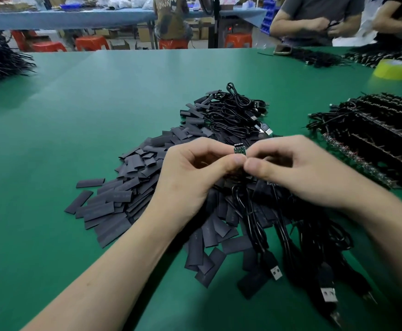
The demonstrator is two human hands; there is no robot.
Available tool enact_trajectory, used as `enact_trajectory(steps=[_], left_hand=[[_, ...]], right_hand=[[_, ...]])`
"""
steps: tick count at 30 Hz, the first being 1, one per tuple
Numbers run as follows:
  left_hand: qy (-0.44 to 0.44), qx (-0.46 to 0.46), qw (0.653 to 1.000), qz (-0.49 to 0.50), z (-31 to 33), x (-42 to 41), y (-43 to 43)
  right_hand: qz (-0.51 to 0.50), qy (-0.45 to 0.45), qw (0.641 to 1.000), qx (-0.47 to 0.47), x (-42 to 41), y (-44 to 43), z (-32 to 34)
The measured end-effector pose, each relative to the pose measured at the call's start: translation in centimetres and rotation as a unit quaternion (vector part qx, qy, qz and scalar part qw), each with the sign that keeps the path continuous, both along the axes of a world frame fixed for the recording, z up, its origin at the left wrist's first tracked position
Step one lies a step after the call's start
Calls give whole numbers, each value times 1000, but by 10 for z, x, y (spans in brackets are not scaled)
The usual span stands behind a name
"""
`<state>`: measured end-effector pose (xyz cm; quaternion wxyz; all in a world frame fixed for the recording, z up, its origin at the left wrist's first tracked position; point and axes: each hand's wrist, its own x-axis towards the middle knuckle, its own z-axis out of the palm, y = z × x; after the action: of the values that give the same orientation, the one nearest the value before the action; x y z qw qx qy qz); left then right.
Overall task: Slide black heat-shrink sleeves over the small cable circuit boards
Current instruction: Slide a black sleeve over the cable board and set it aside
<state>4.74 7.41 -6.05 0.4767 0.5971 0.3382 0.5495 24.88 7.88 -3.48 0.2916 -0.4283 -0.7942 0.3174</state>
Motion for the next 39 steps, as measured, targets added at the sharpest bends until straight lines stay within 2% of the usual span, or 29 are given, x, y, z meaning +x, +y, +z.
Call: enact_trajectory(steps=[3, 6, 8, 10, 13, 15, 17, 20, 25, 29, 32, 35, 37, 39], left_hand=[[36, -3, 999, 40, 0, -1, 2], [113, 17, 993, 5, 3, -5, 0], [220, 48, 974, -33, 4, -10, -1], [283, 56, 953, -97, 7, -13, -6], [375, 97, 906, -170, 10, -8, -15], [445, 111, 866, -198, 10, -1, -22], [504, 114, 829, -216, 10, 3, -28], [541, 149, 802, -203, 11, 5, -28], [527, 121, 815, -209, 13, 2, -23], [459, 79, 853, -237, 10, 1, -22], [347, 41, 909, -227, 10, -2, -18], [186, -21, 972, -143, 9, -5, -11], [104, -61, 989, -81, 6, -6, -6], [97, -56, 993, -42, 1, -5, -3]], right_hand=[[33, 59, 997, -40, -11, -3, -8], [32, 145, 986, -71, -12, -3, -11], [5, 239, 966, -92, -11, -1, -10], [-41, 330, 936, -112, -8, 0, -8], [-91, 402, 900, -139, -3, 3, -6], [-102, 408, 895, -149, 0, 4, -5], [-108, 378, 909, -140, 0, 3, -5], [-110, 299, 942, -105, -3, 0, -6], [-114, 195, 972, -61, -7, -1, -10], [-107, 168, 979, -47, -8, 2, -15], [-72, 183, 979, -59, -6, 2, -16], [-52, 202, 974, -83, -5, 0, -14], [-41, 210, 971, -102, -5, -1, -13], [-30, 200, 973, -109, -7, -3, -14]])
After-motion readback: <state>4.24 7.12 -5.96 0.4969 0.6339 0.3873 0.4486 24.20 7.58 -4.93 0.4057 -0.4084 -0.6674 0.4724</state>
